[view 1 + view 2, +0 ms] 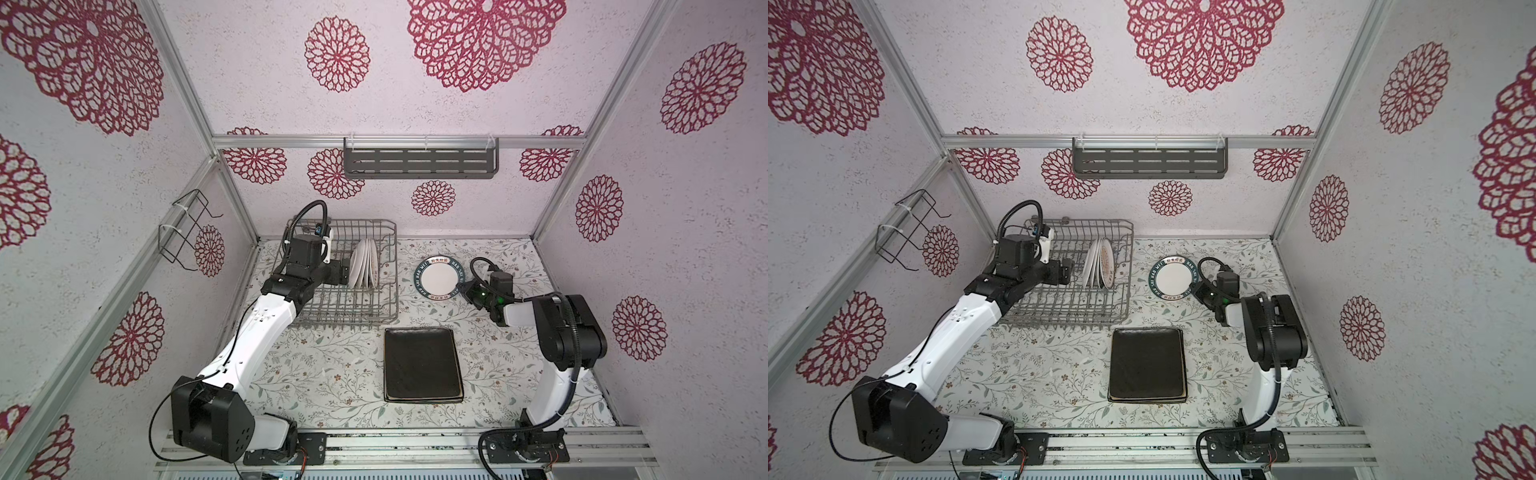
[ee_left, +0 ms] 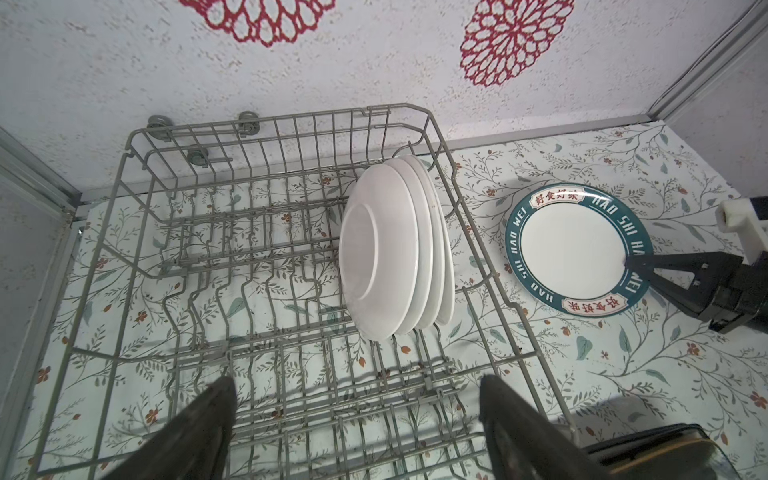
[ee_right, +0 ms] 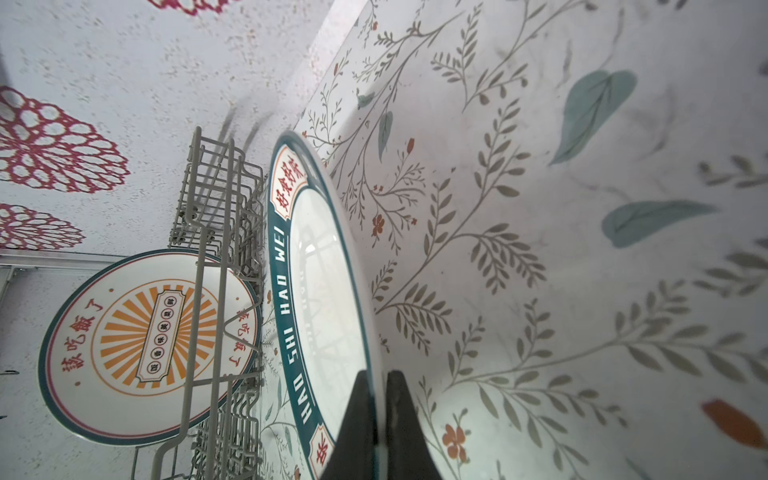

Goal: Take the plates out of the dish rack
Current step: 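Lower the green-rimmed plate onto the table with the right gripper while the left draws back, then lower the left gripper into the rack toward the sunburst plates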

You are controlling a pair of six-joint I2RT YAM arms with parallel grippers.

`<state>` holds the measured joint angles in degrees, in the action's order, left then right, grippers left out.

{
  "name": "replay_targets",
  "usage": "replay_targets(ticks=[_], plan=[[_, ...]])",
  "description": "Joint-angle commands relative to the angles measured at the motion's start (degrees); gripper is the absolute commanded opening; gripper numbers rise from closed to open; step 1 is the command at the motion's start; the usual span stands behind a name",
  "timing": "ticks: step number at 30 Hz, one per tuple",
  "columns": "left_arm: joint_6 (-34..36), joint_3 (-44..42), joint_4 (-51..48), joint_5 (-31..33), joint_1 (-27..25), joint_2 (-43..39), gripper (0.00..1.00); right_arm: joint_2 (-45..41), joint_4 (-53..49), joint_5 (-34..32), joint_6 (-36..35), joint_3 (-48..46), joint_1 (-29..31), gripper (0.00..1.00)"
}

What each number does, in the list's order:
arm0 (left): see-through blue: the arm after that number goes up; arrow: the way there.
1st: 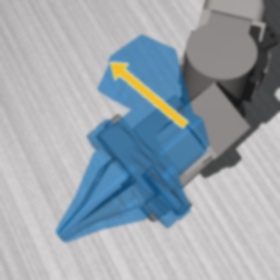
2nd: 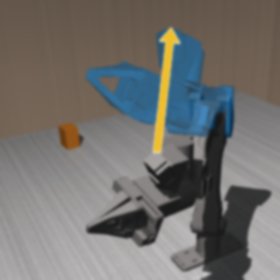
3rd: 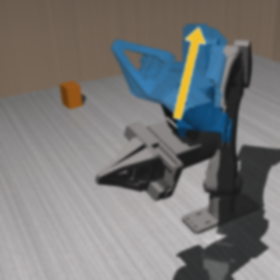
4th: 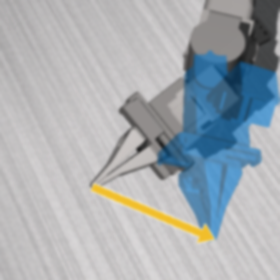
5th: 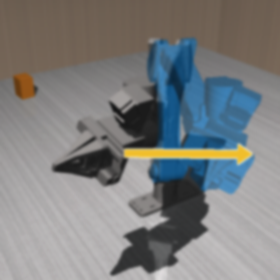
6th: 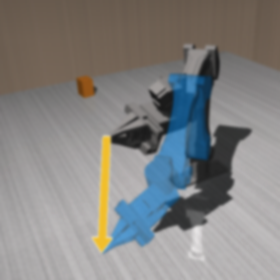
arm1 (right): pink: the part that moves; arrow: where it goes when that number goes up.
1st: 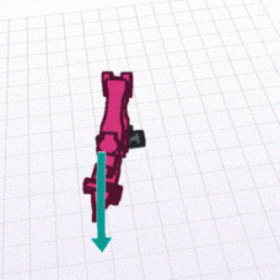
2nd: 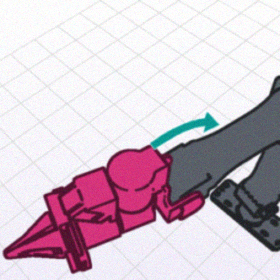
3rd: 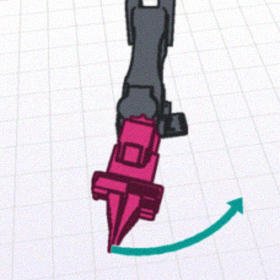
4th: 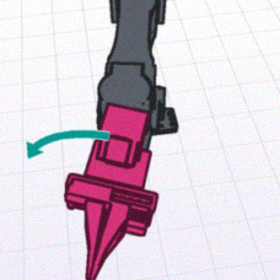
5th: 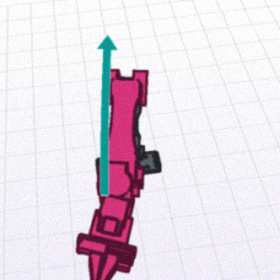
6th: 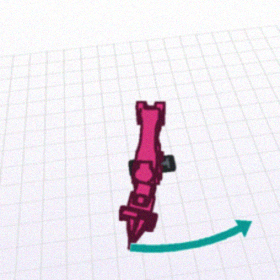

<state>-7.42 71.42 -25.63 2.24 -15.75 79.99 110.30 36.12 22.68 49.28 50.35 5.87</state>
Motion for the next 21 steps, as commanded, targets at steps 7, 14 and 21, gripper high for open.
replay_targets(ticks=[7, 14, 21], plan=[[4.7, 0.9, -0.6, -4.3, 0.1, 1.2, 0.94, 0.7, 1.9, 0.8, 0.7, 2.6, -0.4, 0.16], [6.3, 0.8, 0.0, -6.5, 0.0, 4.4, 0.93, 0.7, 0.9, 0.6, 0.1, 2.6, -0.5, 0.35], [8.3, 1.8, -1.4, -1.4, -0.6, 8.6, 0.9, 0.5, 0.5, -0.3, -0.8, 1.7, -0.8, 0.77]])
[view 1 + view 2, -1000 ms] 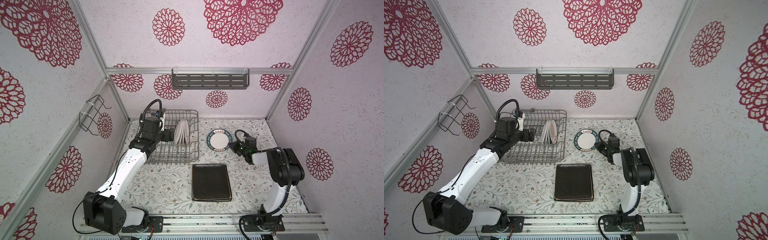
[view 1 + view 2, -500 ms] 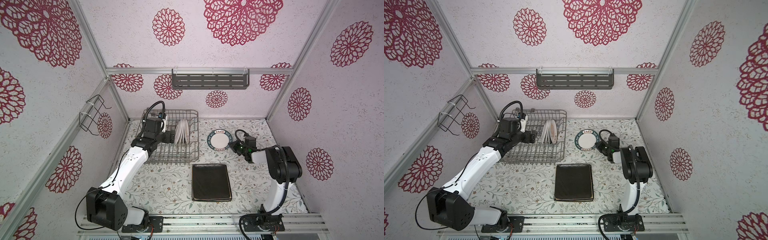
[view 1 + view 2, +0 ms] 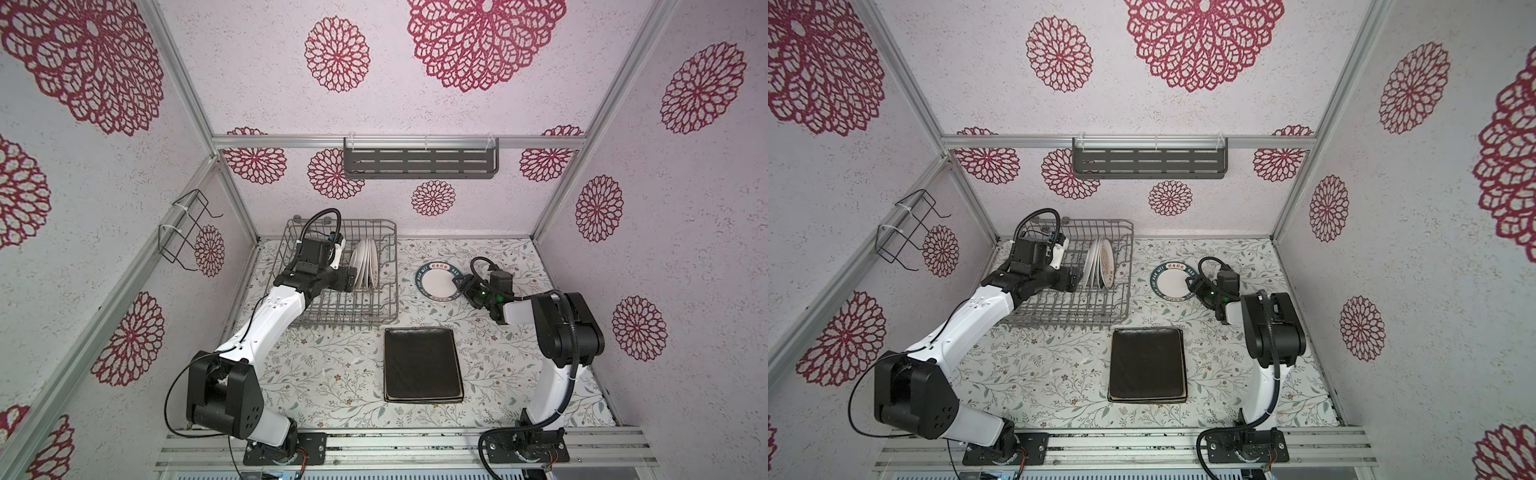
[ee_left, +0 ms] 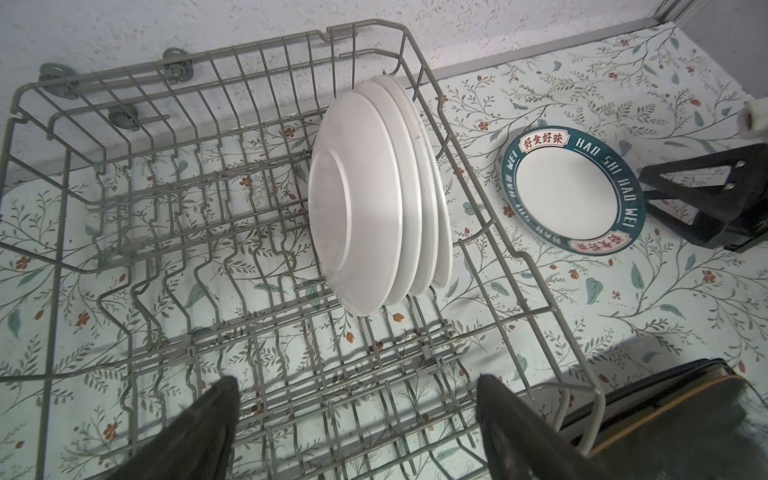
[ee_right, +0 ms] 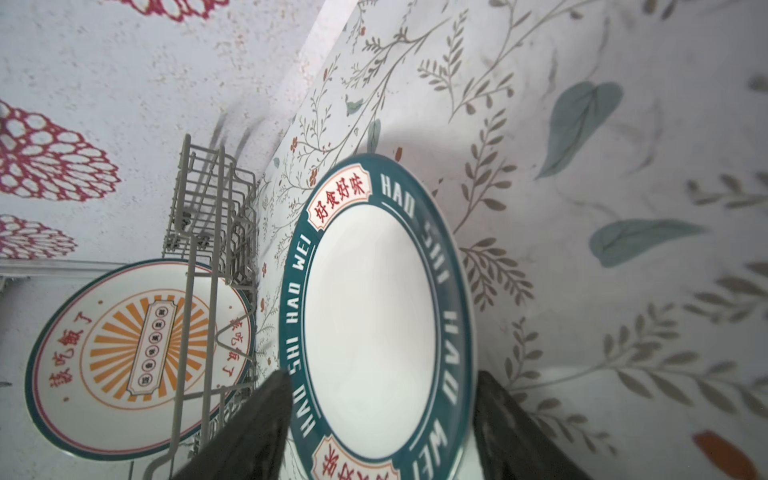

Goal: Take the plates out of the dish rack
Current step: 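Lower the left gripper into the rack toward the sunburst plates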

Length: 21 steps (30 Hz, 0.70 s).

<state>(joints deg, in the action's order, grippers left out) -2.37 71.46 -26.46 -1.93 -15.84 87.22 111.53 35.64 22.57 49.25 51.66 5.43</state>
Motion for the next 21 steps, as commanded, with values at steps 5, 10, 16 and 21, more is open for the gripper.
replay_targets(ticks=[5, 10, 16, 21], plan=[[7.1, 0.5, -0.5, 7.3, -2.0, 3.7, 0.89, -1.4, 0.9, 0.4, -1.8, 0.3, -0.7, 0.8], [7.7, -0.8, 1.9, 7.2, -2.4, 4.5, 0.89, -2.1, -0.1, 1.5, -3.4, 0.6, -1.0, 0.8], [8.6, 0.4, 2.2, 9.4, -3.3, 7.4, 0.88, -3.4, -4.6, 3.4, -7.1, 2.0, -1.2, 0.83], [9.0, 1.7, 2.3, 9.7, -4.5, 10.4, 0.88, -4.5, -9.1, 3.2, -10.0, 3.3, -1.2, 0.85]])
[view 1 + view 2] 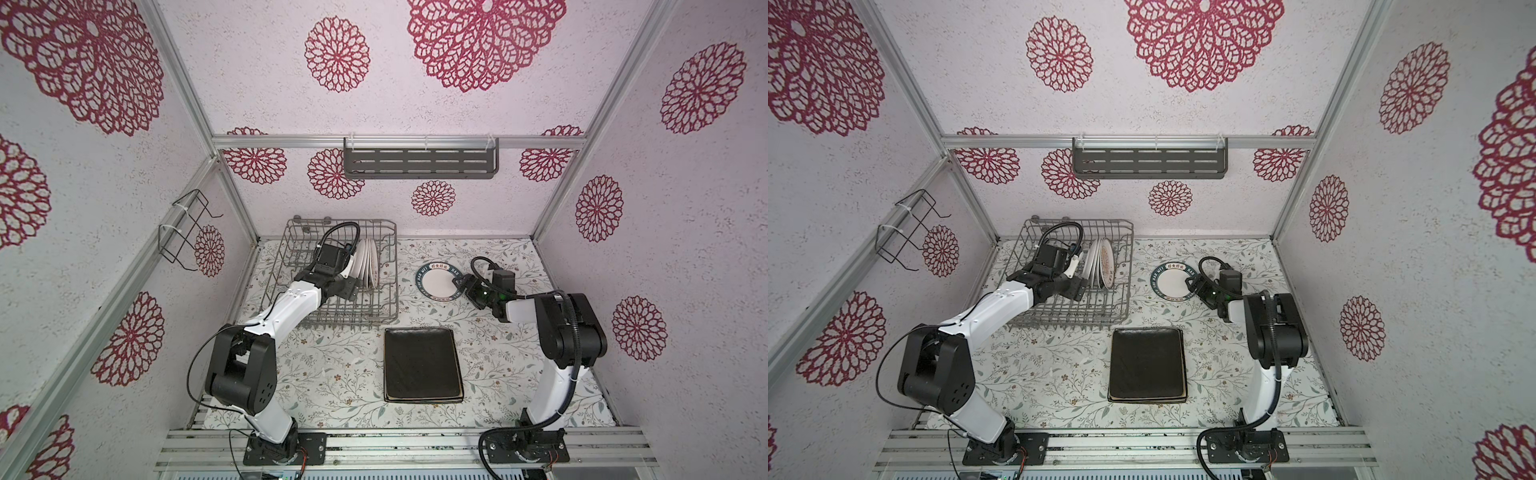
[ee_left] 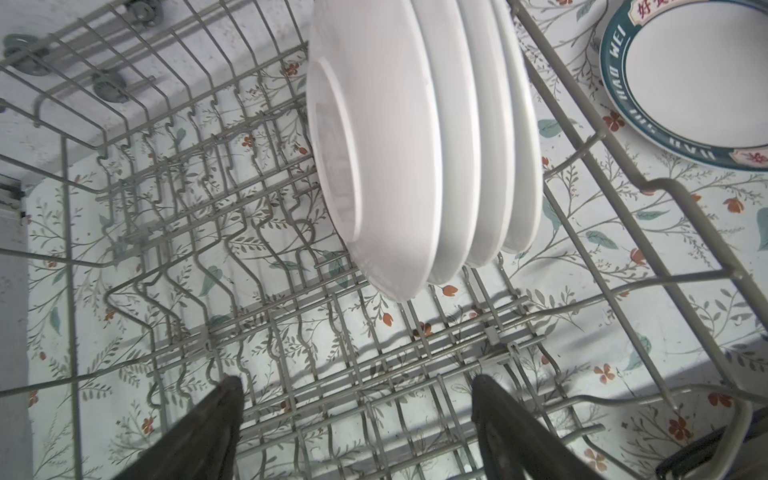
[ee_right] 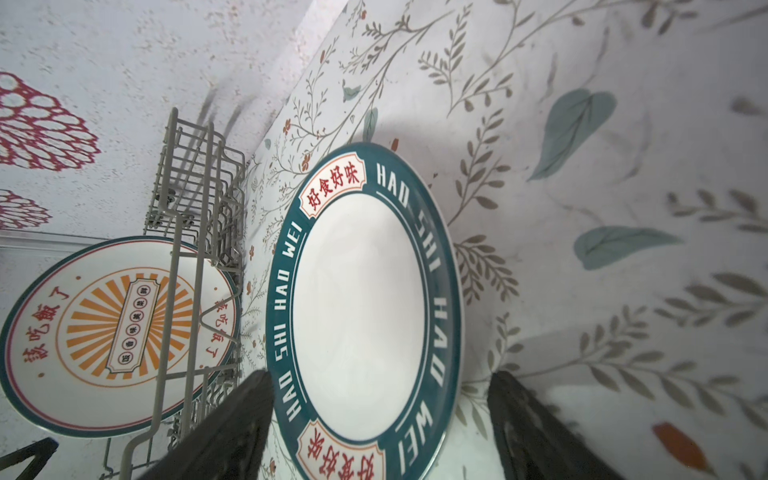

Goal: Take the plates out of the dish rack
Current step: 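Lower the left gripper into the rack toward the sunburst plates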

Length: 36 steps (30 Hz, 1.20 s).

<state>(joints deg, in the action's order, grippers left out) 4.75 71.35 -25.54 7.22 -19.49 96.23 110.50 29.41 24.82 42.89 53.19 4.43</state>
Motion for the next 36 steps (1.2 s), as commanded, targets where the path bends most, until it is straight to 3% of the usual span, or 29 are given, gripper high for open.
replay_targets(ticks=[1, 7, 18, 31, 36], plan=[[2.0, 2.1, 1.5, 0.7, -1.0, 2.0, 0.88, -3.6, -3.3, 0.9, -4.0, 1.9, -0.2, 0.85], [3.2, 4.9, 0.7, 5.5, -2.3, 5.4, 0.88, -3.0, -3.0, 1.0, -4.1, 2.3, -0.3, 0.85], [4.1, 6.1, 0.1, 5.5, -2.6, 6.2, 0.88, -0.7, -1.7, 1.9, -3.5, 3.1, -0.3, 0.85], [5.1, 6.1, 1.8, -2.1, -2.6, 5.2, 0.88, 0.2, -3.2, 1.8, -4.4, 4.3, -0.3, 0.86], [4.9, 6.6, 2.9, -1.9, -2.5, 5.8, 0.88, 0.0, -3.2, 2.0, -4.4, 4.3, -0.3, 0.86]])
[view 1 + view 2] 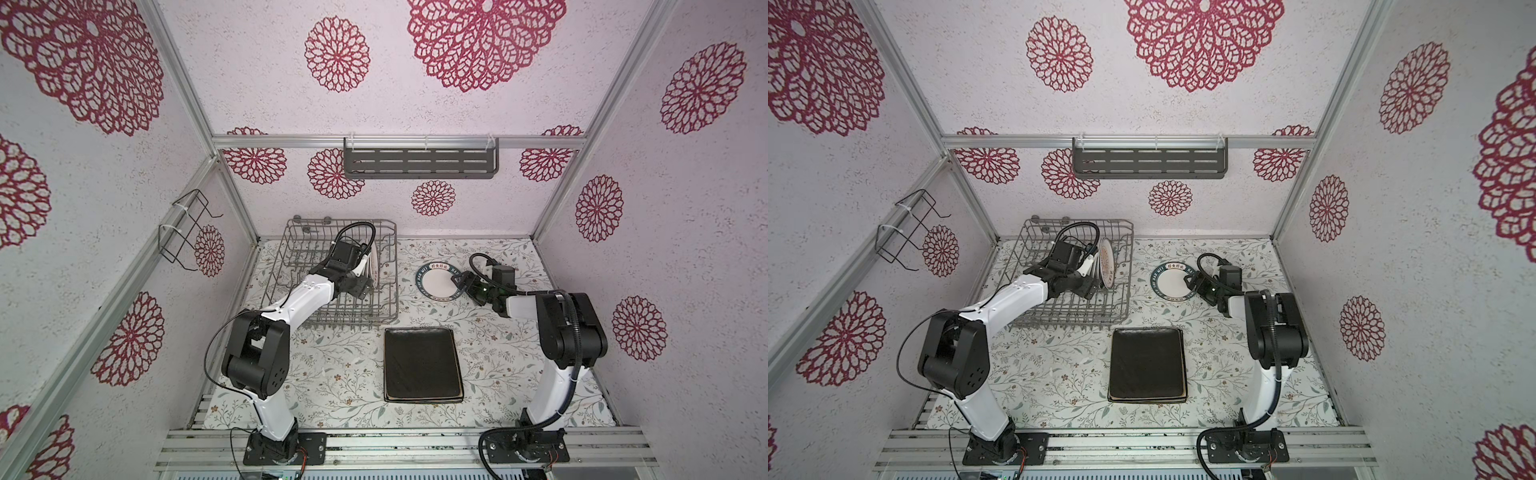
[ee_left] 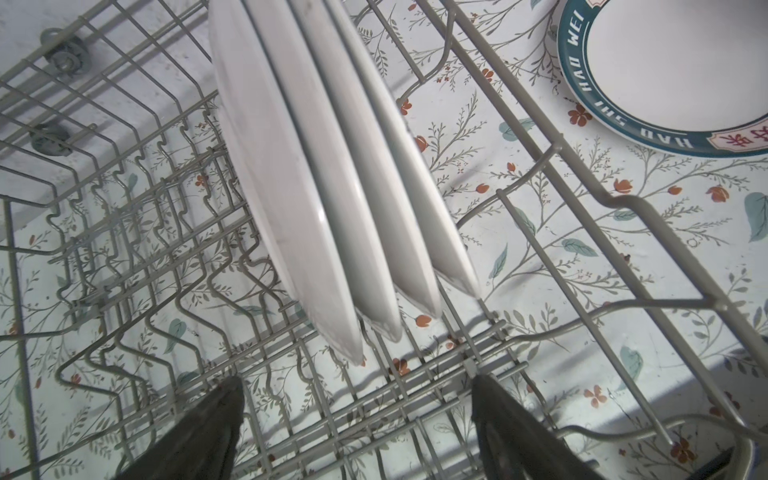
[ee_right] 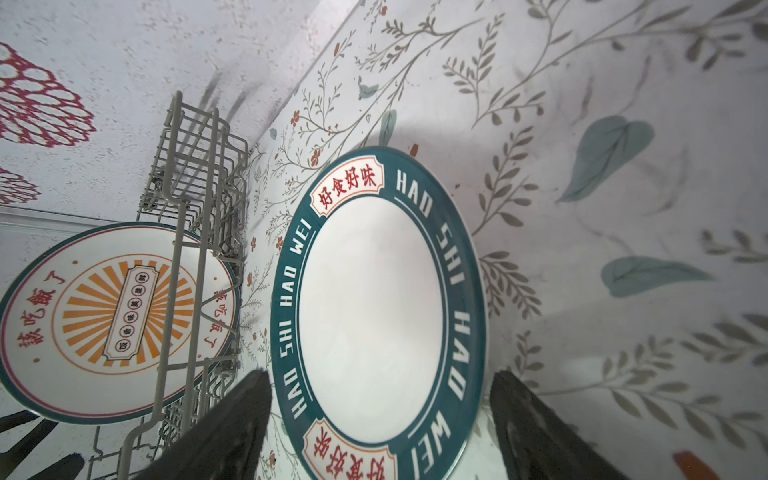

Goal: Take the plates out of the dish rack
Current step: 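Lower the left gripper into the rack toward the sunburst plates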

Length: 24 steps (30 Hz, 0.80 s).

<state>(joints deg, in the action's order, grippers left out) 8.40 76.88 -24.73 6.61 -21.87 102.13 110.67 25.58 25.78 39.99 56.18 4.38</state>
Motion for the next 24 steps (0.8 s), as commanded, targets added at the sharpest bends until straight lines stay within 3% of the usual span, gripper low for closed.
replay_targets(ticks=[1, 24], plan=[[1.2, 1.5, 2.1, -1.0, -0.2, 0.2, 0.88, -0.2, 0.5, 1.1, -1.6, 1.4, -0.3, 0.86], [-1.5, 3.6, 3.2, 5.5, 2.8, 2.2, 0.89, 0.6, -0.3, 1.7, -1.8, 2.7, -0.2, 0.86]])
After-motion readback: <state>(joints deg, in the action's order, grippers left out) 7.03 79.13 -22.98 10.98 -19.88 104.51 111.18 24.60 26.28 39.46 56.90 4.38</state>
